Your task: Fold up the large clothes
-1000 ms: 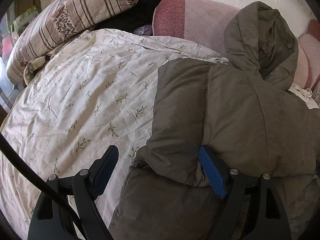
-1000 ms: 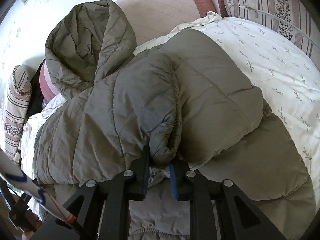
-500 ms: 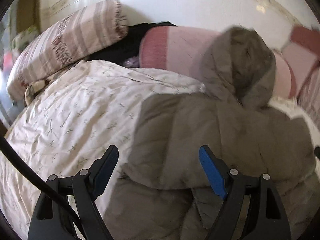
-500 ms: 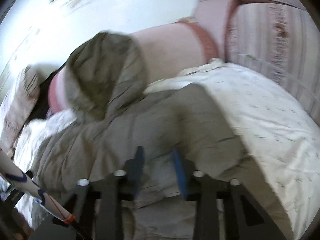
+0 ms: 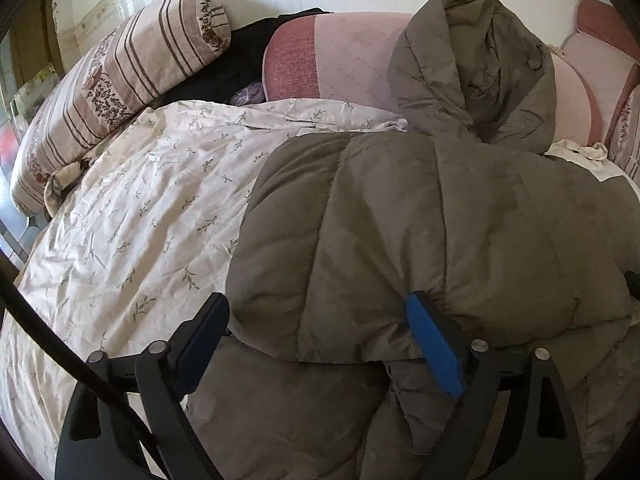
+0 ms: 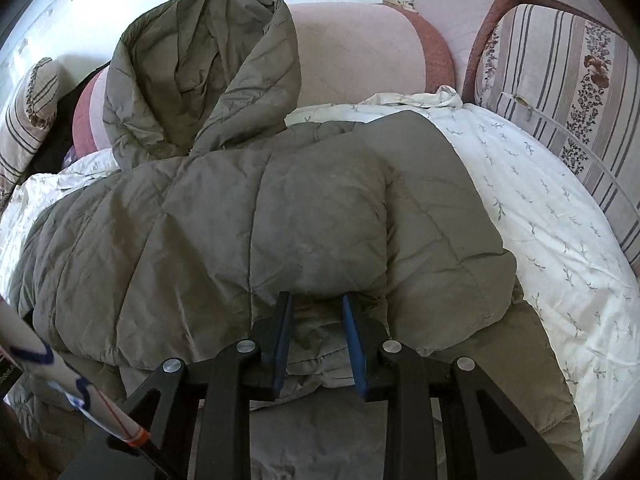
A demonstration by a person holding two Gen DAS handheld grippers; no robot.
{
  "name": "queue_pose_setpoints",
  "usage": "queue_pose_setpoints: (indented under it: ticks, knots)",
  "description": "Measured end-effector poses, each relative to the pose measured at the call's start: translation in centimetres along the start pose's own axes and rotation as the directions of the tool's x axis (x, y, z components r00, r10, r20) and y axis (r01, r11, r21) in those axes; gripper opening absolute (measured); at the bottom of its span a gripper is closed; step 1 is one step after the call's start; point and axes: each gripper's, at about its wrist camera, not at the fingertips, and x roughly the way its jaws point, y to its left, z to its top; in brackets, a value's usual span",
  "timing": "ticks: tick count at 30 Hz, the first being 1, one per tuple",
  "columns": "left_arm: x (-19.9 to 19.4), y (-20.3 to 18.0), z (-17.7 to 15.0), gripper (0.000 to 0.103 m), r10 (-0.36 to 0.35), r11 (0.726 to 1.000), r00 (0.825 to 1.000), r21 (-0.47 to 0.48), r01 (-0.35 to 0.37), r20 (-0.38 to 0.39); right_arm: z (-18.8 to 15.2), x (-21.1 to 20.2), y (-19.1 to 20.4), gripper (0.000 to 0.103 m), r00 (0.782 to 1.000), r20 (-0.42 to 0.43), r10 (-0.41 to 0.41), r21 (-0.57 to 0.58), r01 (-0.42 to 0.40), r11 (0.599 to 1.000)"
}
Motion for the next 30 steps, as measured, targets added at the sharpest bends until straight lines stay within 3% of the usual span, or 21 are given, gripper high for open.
queue_pose_setpoints:
  ticks: [12,16,20,22,25,30]
  knots:
    - [-0.5,-0.2,-0.1,0.091,0.019,1.000,0.999,0.012,-0.019,0.026,0.2,-1.2,0.1,0.033,1.000,0.025,0.010,0.011,-0.011,1.000]
    - [-2.6,-0.6,0.5,0.091,0.048,0.997,0.995,0.048,-0.052,0.091,0.6,-2.7,0.0,0.036,0.997,0.078,0.030,0.022,-0.031,0.999]
    - [-5.2,-1.3,0.7,0.091,-0.007,0.999,0.983,0.050,-0.002,0.182,0.6,-3.7,0.6,0.037,0.992,0.119,0.050,0.007,-0.051,0.999]
    - [-5.3,-2.1,0.4,0.091,-0.050,0.997,0.984,0.072,0.038,0.172,0.7,-3.7,1.1,0.039,0.992,0.115,0.057,-0.009,-0.056,0.998]
    - [-4.1,-3.5,-0.4,0.091,-0.041,0.992,0.991,0.127,0.025,0.126,0.5,-2.9,1.2,0.048,0.995,0.074,0.067,-0.002,-0.067,0.998]
    - [-2.3,-4.2,-1.0,0.091,-0.030,0.988,0.998,0.151,0.022,0.051,0.2,-1.2,1.0,0.049,0.997,0.010,0.076,0.020,-0.076,0.997]
